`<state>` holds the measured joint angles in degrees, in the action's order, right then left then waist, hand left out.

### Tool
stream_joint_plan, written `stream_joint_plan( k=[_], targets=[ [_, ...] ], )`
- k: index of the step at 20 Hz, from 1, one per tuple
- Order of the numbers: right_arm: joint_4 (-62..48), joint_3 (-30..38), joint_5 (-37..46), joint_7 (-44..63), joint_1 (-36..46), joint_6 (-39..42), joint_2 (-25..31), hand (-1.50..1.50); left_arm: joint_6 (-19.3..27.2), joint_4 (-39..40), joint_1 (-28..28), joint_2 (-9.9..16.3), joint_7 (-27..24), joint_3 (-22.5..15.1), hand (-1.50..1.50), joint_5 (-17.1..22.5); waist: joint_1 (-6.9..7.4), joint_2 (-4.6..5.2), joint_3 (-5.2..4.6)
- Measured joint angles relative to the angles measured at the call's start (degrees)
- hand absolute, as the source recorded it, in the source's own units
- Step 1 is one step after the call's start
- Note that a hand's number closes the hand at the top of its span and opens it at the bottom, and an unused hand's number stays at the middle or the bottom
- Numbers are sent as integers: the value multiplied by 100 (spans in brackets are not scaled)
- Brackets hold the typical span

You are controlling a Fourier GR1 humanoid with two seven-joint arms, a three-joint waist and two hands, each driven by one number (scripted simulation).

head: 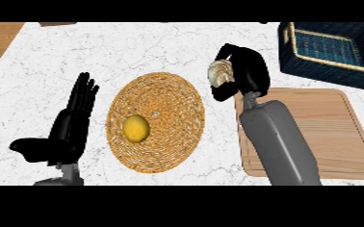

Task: Pick the cupcake from the cutting board and place it in the basket

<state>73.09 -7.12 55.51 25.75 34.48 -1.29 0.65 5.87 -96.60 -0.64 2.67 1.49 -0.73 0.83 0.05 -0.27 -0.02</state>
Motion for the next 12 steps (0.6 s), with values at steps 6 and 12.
stream_joint_plan(
  k=[6, 12],
  targets=[
    [1815, 114, -426, 604, 72, 424, -27, 150, 4, 14, 128, 25, -84, 70, 0, 1, -77, -21, 1],
    [3289, 454, -810, 1740, 285, 1374, 120, 150, 52, 27, 144, -63, -137, 0, 0, -62, -61, -8, 0]
  ],
)
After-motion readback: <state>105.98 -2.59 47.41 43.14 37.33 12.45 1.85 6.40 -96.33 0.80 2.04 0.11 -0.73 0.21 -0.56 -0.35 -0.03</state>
